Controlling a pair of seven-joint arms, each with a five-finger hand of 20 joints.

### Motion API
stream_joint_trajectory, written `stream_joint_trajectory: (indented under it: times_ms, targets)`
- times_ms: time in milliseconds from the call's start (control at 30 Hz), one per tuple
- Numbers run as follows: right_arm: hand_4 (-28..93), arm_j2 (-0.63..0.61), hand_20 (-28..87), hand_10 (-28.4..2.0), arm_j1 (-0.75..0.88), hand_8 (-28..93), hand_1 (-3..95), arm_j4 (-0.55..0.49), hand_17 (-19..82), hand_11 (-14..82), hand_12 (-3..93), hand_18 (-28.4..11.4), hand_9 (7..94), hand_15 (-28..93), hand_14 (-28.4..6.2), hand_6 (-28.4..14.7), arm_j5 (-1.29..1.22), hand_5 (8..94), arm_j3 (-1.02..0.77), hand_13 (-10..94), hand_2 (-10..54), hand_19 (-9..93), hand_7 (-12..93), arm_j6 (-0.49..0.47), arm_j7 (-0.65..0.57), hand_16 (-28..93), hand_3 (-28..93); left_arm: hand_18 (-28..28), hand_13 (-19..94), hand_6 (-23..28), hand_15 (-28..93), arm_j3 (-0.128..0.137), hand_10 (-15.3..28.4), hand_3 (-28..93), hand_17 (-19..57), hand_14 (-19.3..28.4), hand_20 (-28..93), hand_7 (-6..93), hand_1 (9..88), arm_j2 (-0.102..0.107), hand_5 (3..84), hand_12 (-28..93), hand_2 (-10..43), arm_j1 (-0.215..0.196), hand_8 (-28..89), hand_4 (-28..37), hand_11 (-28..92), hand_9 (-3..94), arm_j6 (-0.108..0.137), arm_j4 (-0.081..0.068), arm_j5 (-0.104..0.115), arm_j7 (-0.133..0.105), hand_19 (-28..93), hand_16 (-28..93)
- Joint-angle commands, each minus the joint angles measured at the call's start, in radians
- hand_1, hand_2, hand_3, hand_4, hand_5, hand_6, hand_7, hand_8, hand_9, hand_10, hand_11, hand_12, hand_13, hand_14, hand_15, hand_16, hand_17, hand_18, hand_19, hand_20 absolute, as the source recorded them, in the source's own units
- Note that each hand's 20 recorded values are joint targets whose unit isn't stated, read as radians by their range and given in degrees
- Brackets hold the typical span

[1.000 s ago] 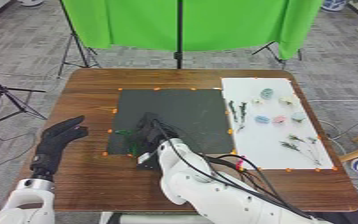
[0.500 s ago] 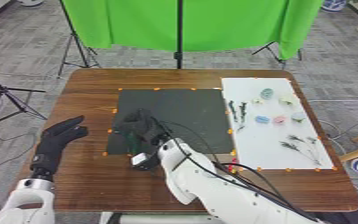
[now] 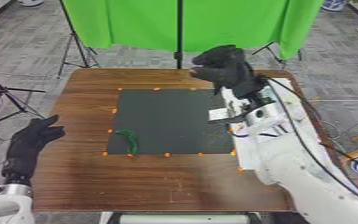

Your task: Arrange flowers

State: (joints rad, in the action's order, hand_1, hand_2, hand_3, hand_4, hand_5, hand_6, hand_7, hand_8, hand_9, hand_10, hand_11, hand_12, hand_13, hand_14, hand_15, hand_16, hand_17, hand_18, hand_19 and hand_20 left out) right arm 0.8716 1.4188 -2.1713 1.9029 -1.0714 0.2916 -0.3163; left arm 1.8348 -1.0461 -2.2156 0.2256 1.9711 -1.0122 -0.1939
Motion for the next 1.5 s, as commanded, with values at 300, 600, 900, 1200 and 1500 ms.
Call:
stream_joint_trajectory:
  times_ms: [300,600,900,1200,1500]
  targets:
    - [-13,-0.190,56,-14.5,0.571,-8,30.7,0.113,56,18.4,21.1,-16.7,73.3,59,-5.4,-3.3,0.355,64.0,-0.582,85,-9.5,93,16,-0.108,-0.258,32,64,13.9,43,7.2,25,0.047,15.7,52,12.3,20.1,23,8.2,25.4,-0.008,51.2,13,33.2,-0.072,-6,-28.3,21,53.2,0.030,0.021,-0.014,0.019,16,-1]
    - [-15,-0.227,58,-14.3,0.564,-8,29.9,0.214,56,22.9,23.9,-17.0,74.2,60,-5.8,-2.5,0.351,64.1,-0.537,84,-9.5,93,16,-0.203,-0.273,33,65,13.9,43,6.9,25,0.025,15.4,55,11.9,20.0,23,9.0,25.5,-0.003,50.6,13,29.8,-0.058,-6,-28.3,22,52.4,0.007,0.023,-0.051,0.031,17,-1]
    - [-17,-0.230,58,-14.0,0.589,-8,29.9,0.212,56,24.4,24.3,-17.2,74.8,61,-5.8,-2.1,0.334,65.3,-0.515,84,-9.5,93,16,-0.279,-0.264,34,64,14.0,43,6.8,26,0.026,15.4,57,11.5,20.0,23,9.2,25.0,-0.009,50.3,13,26.8,-0.066,-6,-28.3,22,52.0,0.006,0.028,-0.050,0.035,17,-1]
    - [-18,-0.247,58,-12.9,0.589,-8,30.9,0.216,56,26.0,24.7,-16.9,76.8,61,-5.5,-1.6,0.344,67.2,-0.472,84,-9.5,93,17,-0.318,-0.257,33,64,14.0,43,6.8,26,0.023,15.4,57,11.4,20.0,22,9.2,25.1,-0.009,50.3,13,26.1,-0.061,-6,-28.3,22,51.9,-0.002,0.027,-0.055,0.042,17,-1]
    - [-23,-0.261,59,-11.2,0.558,8,49.8,0.261,61,30.7,27.0,-14.9,84.2,61,-2.8,-1.4,0.419,75.9,-0.388,88,-9.5,93,22,-0.186,-0.298,34,57,14.0,42,6.9,26,0.023,15.5,58,11.4,20.0,22,9.2,24.8,-0.009,50.2,13,25.2,-0.061,-6,-28.3,23,51.7,0.000,0.028,-0.056,0.045,17,-1]
